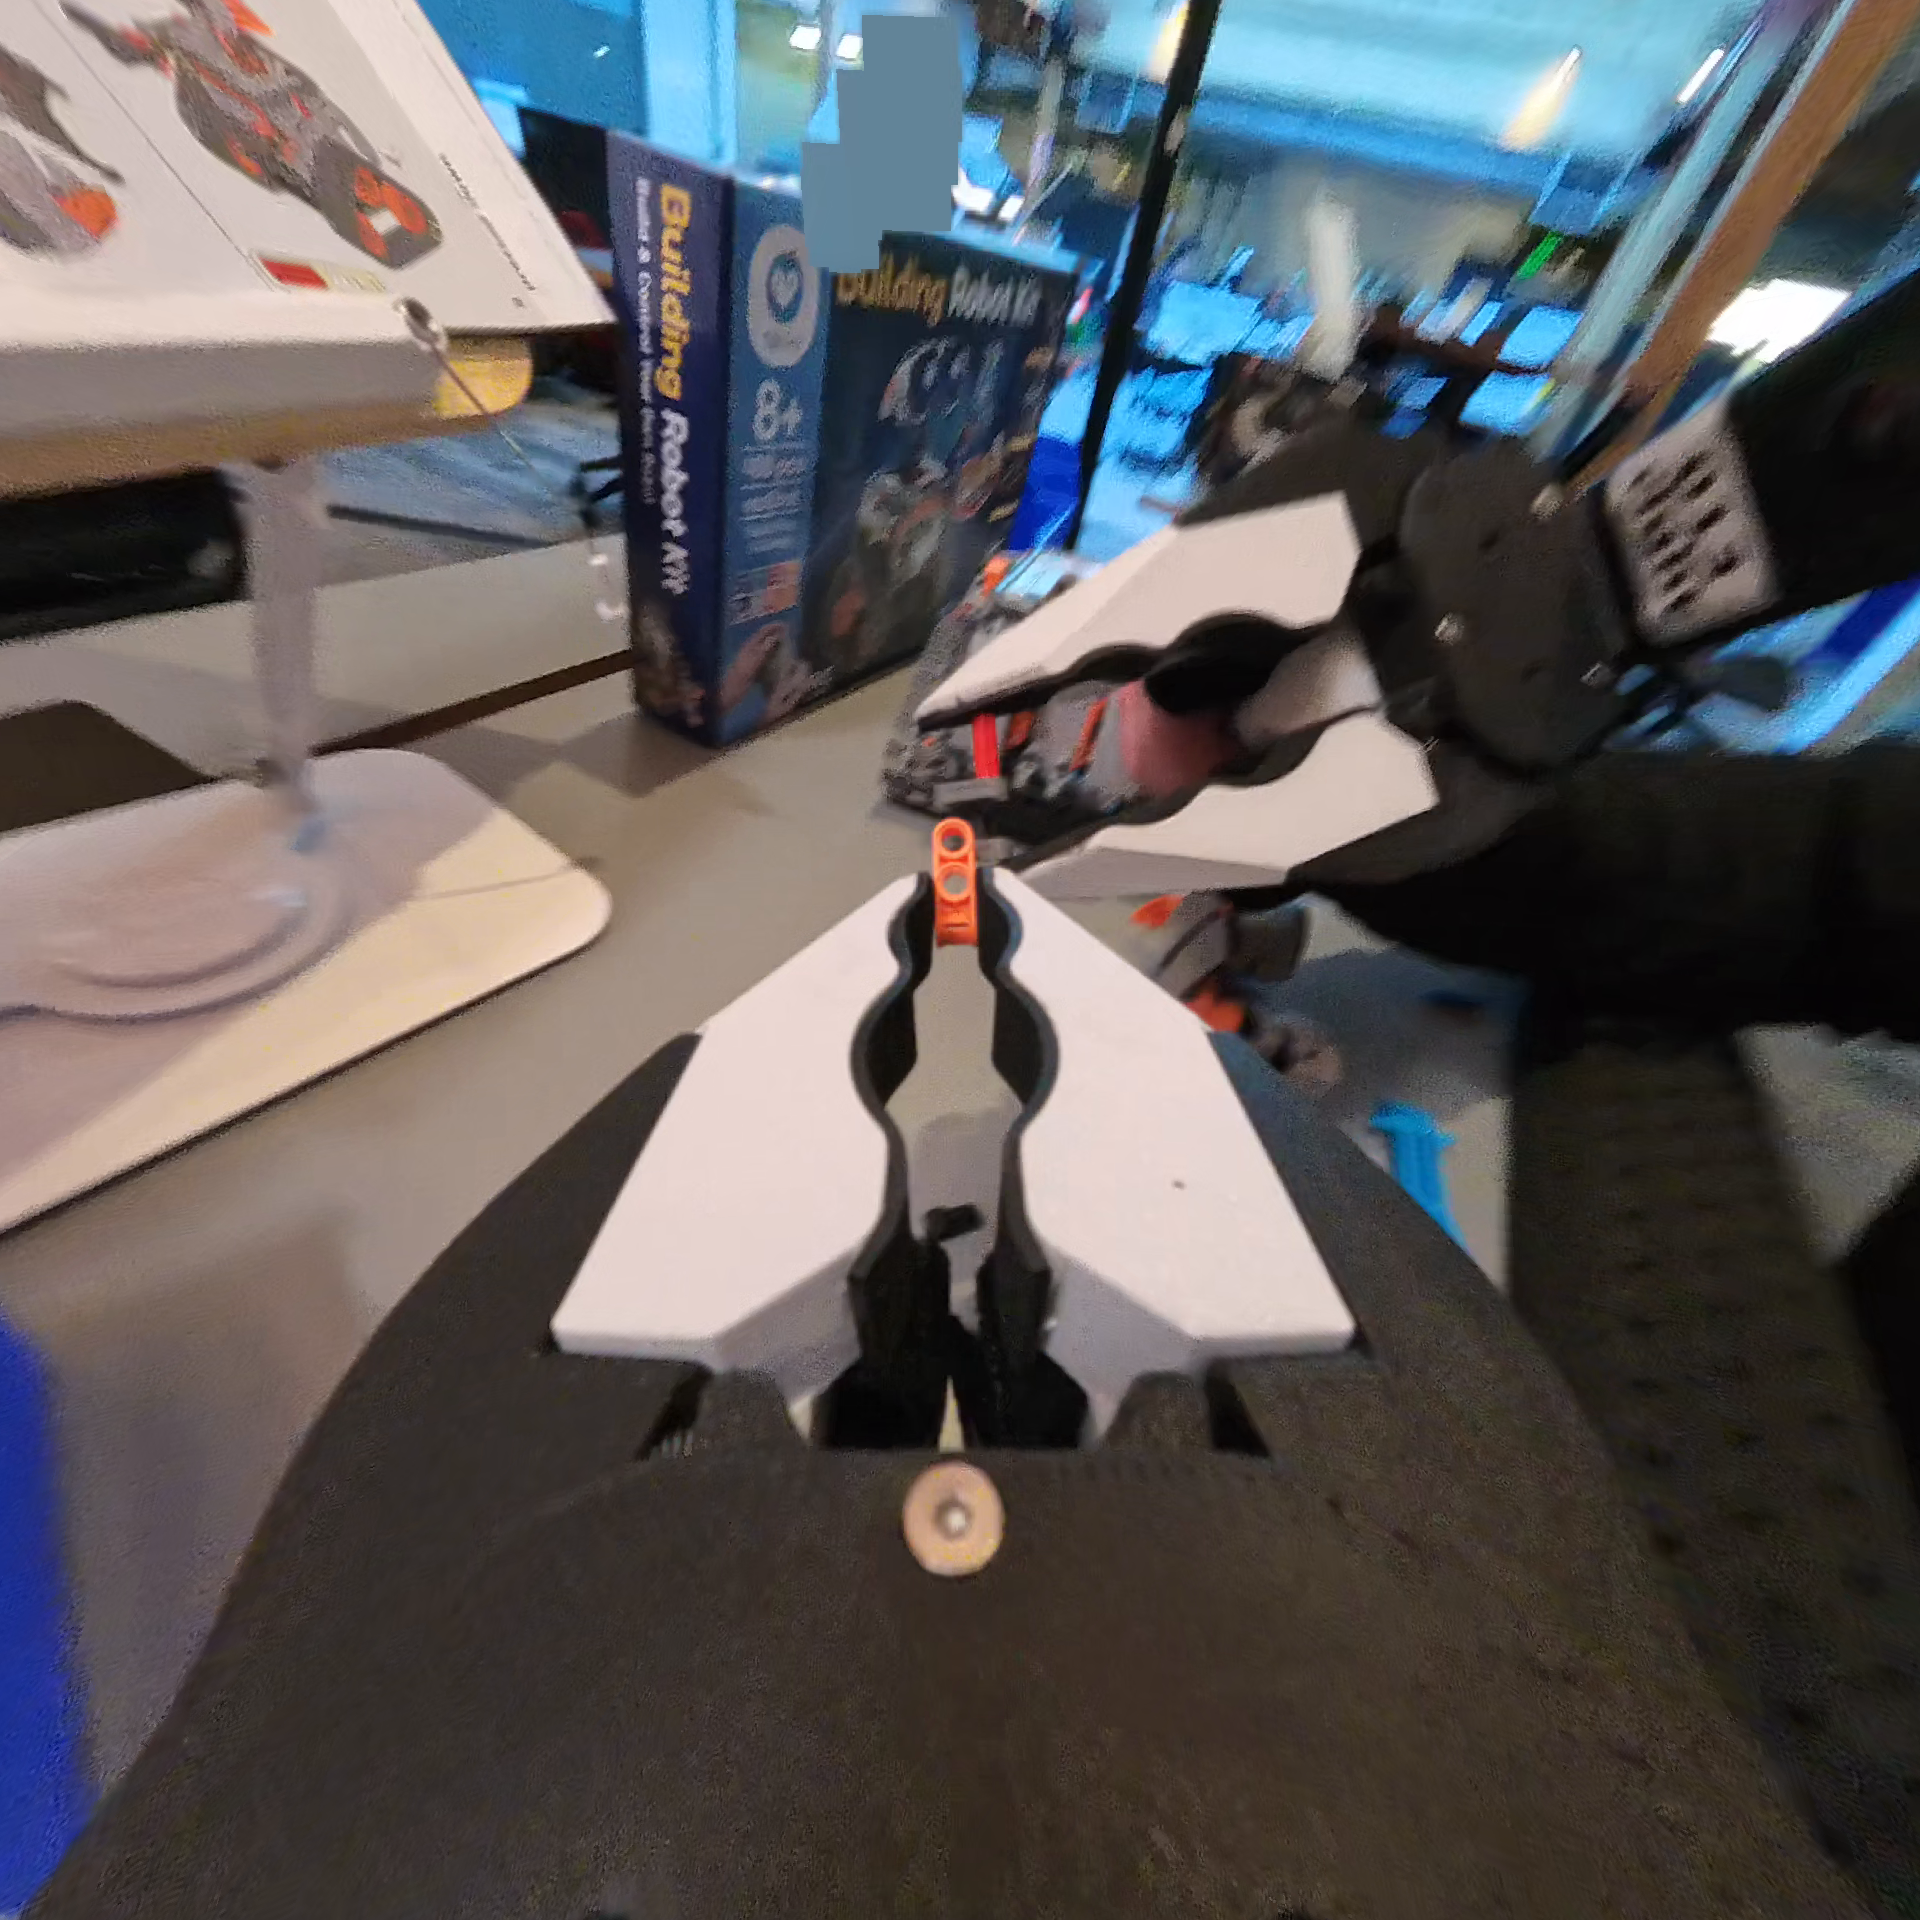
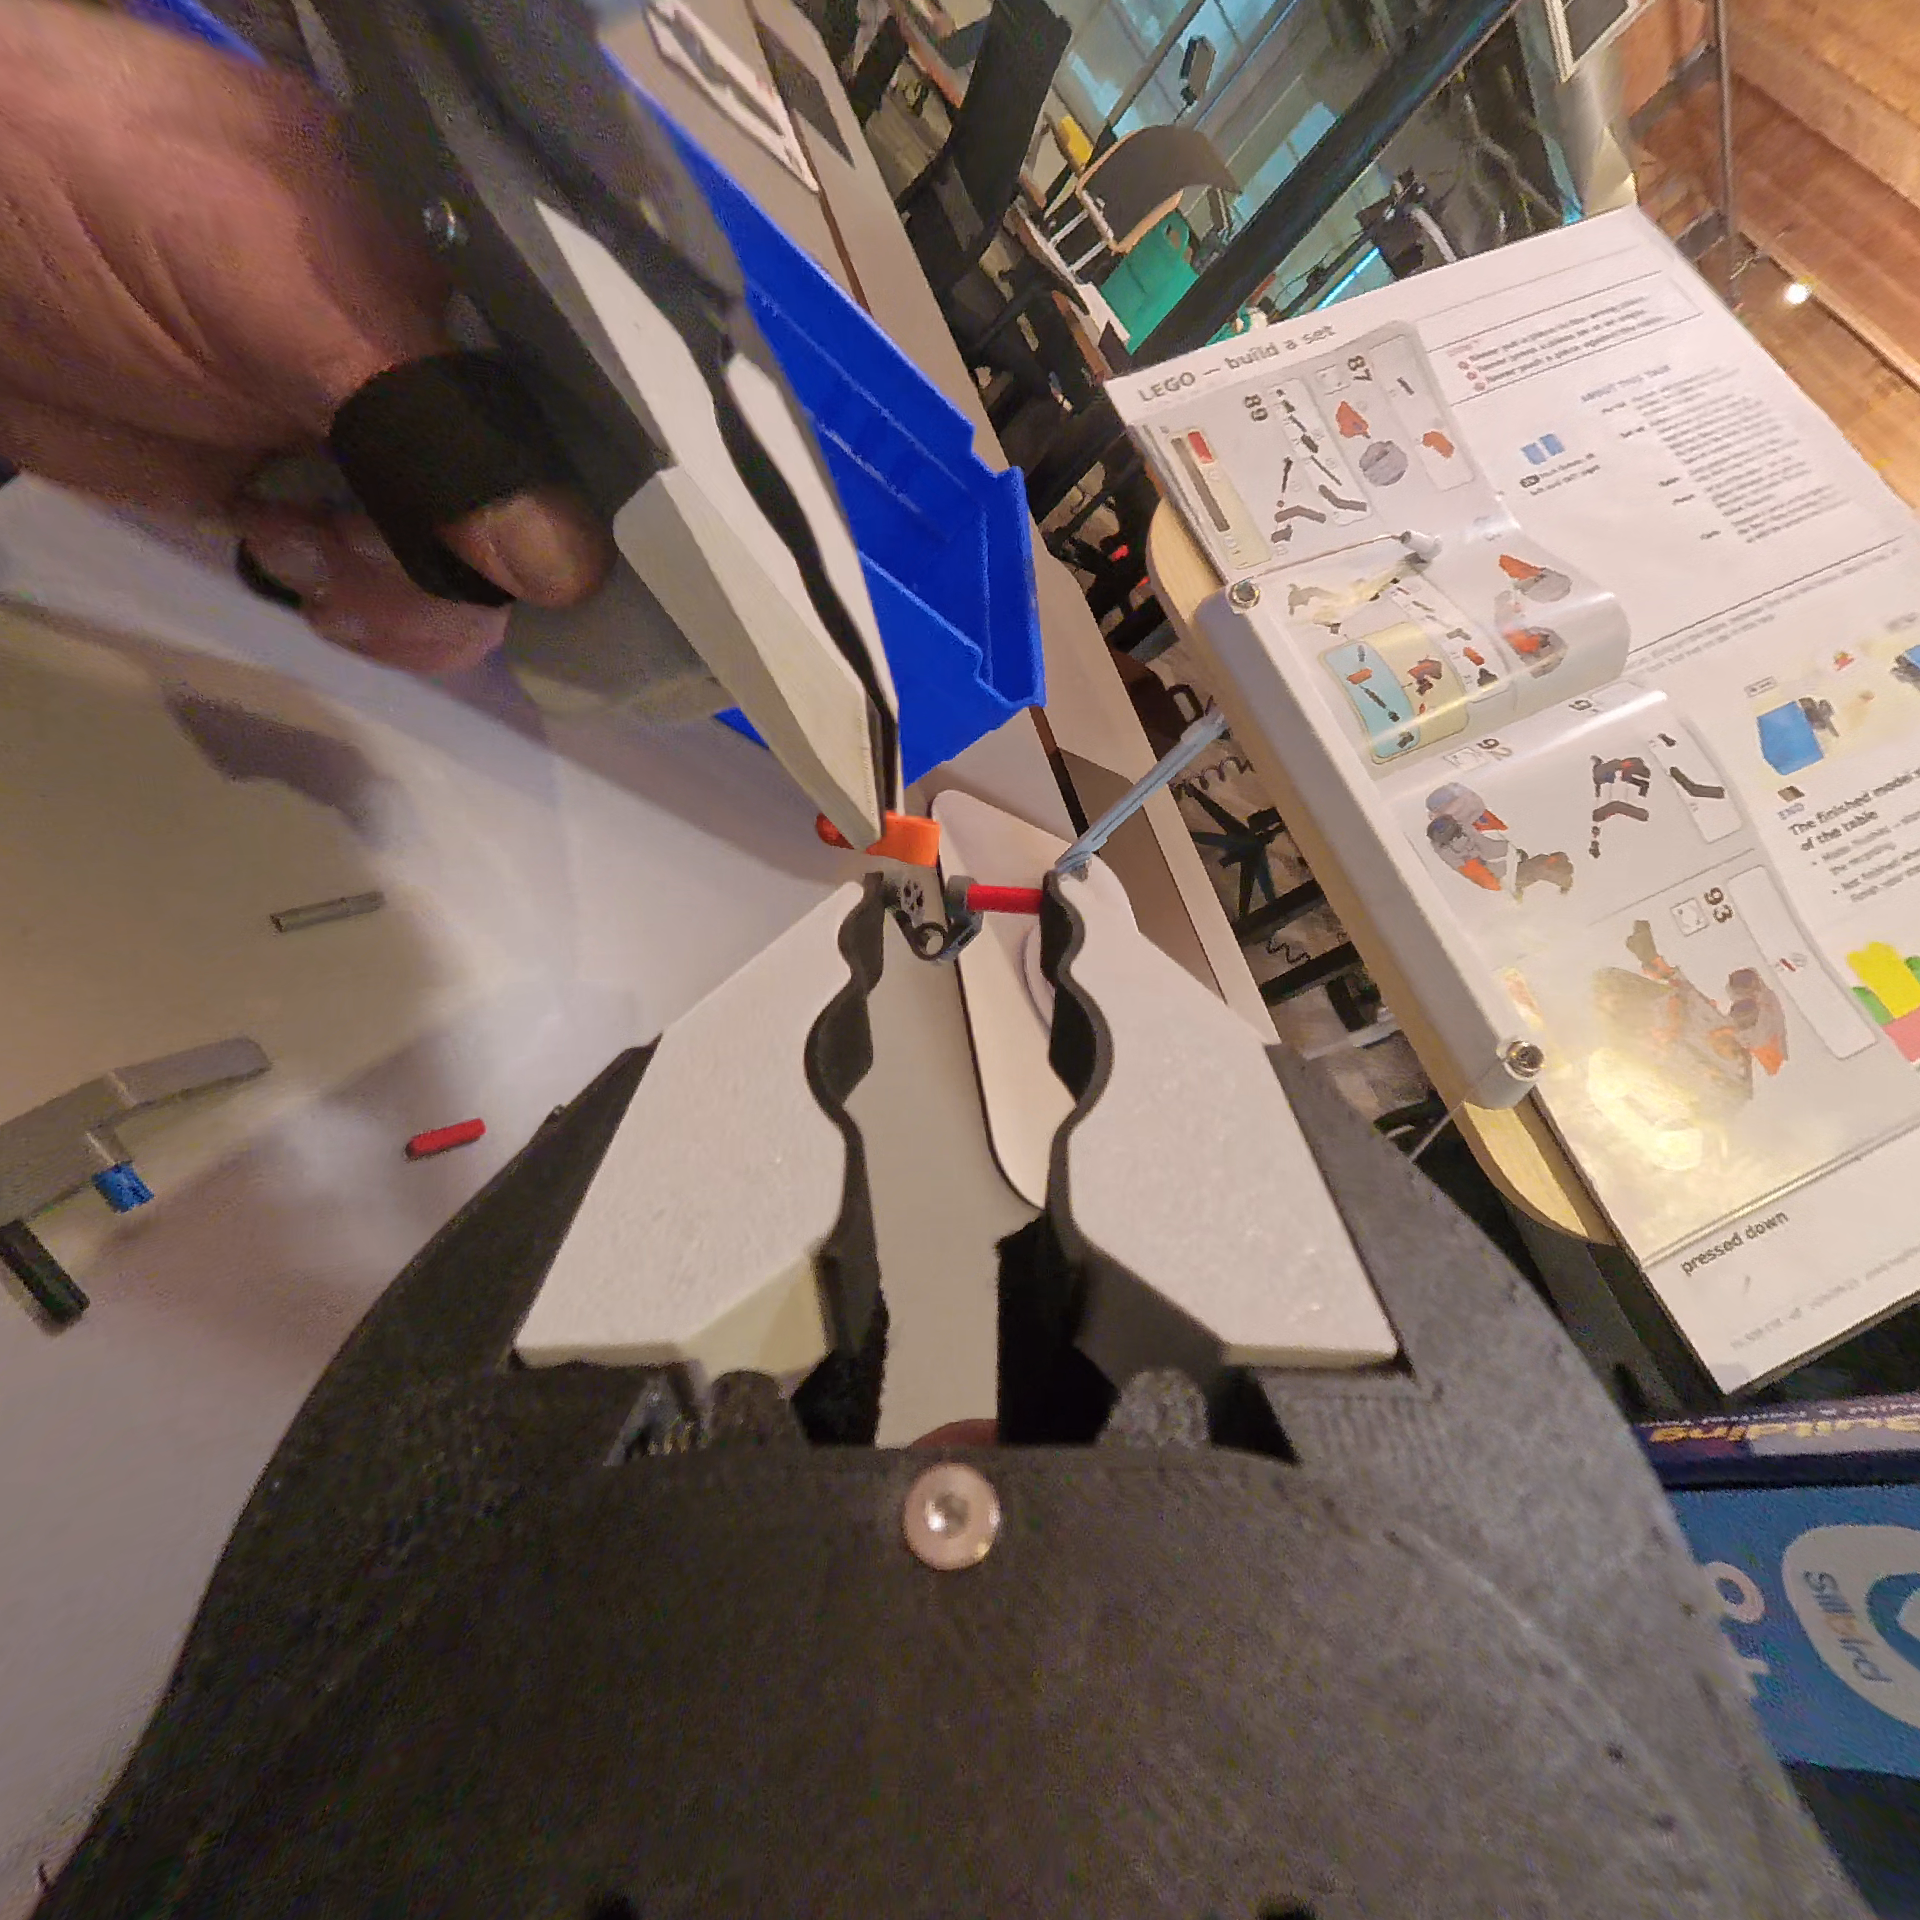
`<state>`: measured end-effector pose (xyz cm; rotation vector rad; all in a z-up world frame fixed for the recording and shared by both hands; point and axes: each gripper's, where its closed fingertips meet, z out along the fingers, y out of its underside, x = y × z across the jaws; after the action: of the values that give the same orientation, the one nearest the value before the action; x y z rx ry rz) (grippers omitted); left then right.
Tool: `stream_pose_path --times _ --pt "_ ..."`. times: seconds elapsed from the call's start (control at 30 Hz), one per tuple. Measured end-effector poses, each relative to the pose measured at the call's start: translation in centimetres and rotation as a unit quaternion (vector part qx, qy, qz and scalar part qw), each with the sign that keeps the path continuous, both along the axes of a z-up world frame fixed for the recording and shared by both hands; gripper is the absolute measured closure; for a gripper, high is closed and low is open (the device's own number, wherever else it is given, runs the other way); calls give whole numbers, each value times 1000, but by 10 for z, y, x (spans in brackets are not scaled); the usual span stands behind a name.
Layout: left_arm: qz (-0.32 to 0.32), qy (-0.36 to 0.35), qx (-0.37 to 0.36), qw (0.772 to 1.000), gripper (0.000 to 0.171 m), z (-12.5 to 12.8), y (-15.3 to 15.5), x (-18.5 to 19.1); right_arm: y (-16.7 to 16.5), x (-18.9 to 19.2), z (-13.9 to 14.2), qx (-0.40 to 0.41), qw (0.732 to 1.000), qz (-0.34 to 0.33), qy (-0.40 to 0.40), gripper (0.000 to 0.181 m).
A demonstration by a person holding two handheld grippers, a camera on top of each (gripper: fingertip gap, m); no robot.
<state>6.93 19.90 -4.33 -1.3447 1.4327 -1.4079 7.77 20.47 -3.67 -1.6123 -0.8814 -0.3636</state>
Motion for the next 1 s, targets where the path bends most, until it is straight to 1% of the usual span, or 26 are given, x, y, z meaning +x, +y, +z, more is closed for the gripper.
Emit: stream_pose_path --times 0.07,0.1,0.17,0.3,0.47,0.57,0.7,0.9,1.0 --pt "19 26 70 997 166 -4 0 0 1 0 -2 -1 1000 -3 -10 153" --pt "26 38 93 995 166 -6 0 0 1 0 -3 0 1000 -5 -18 153" --pt "36 53 109 992 167 -8 0 1 1 0 -4 4 999 -10 -40 153" --pt "41 64 107 991 167 -7 0 1 2 0 -8 14 995 -22 -94 153" --pt "30 103 100 989 167 -13 -6 2 3 2 -12 20 990 -33 -138 154" --pt "27 116 83 989 167 -14 -6 4 3 1 -14 25 985 -36 -165 154" --pt "8 143 64 988 167 -19 -6 2 3 0 -18 19 982 -32 -185 154" --pt "-29 196 67 978 167 -28 -8 -1 1 -3 -27 5 976 -19 -217 154" --pt "-42 219 73 972 167 -32 -8 -2 1 -4 -30 6 969 -18 -245 154"
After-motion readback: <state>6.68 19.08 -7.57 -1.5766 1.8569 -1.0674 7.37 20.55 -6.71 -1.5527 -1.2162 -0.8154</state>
